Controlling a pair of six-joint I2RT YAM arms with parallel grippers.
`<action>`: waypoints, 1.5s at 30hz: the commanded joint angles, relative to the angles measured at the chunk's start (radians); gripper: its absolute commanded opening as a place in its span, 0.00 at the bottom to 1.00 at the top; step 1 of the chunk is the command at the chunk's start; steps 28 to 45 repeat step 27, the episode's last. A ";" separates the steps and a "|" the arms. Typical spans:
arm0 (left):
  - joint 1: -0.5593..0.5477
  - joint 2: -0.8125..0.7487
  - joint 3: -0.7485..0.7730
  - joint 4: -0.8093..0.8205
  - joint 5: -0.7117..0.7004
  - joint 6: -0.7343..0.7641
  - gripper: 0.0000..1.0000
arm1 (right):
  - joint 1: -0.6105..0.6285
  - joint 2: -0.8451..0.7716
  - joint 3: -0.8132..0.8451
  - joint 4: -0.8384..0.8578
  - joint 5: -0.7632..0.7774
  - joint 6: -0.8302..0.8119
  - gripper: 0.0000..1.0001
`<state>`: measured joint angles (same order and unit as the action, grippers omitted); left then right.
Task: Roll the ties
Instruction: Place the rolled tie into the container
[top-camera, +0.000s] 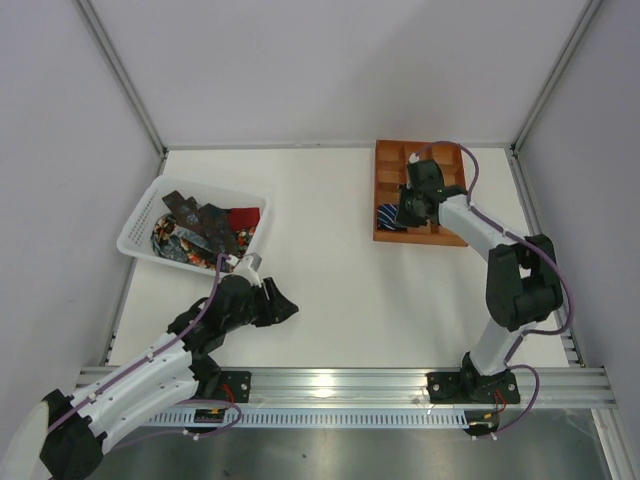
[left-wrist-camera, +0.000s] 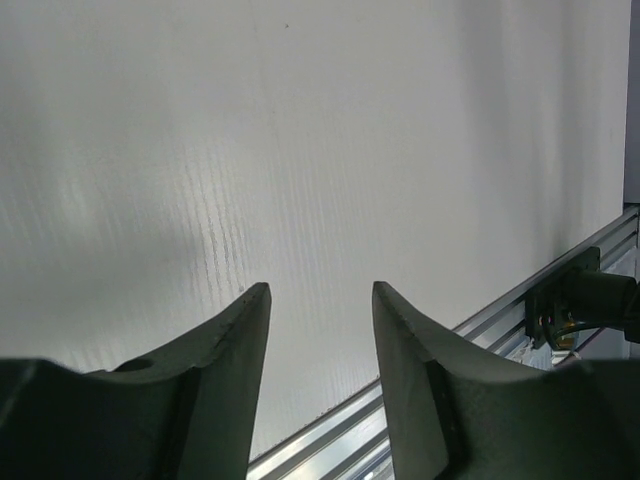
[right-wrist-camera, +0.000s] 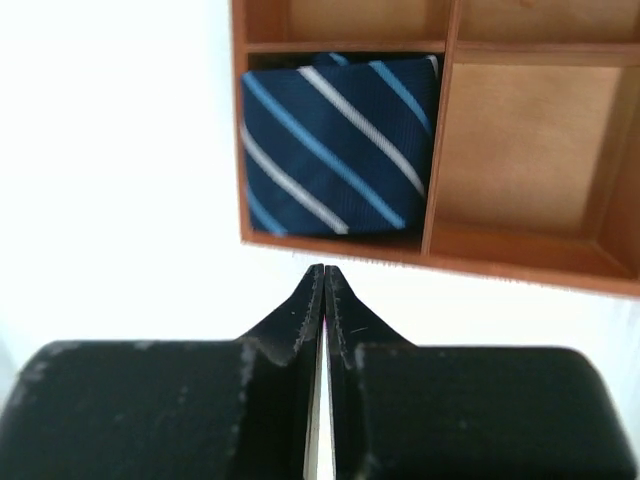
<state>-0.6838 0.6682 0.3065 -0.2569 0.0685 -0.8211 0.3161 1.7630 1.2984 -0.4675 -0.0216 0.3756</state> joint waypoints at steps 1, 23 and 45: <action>0.010 -0.012 0.034 0.002 0.036 0.033 0.53 | 0.000 -0.121 -0.028 -0.040 -0.012 -0.020 0.06; 0.010 -0.206 -0.148 0.283 0.182 -0.181 0.90 | 0.126 -1.057 -0.927 0.335 -0.161 0.445 1.00; 0.009 -0.251 -0.178 0.306 0.182 -0.194 0.92 | 0.143 -1.259 -1.060 0.427 -0.177 0.479 1.00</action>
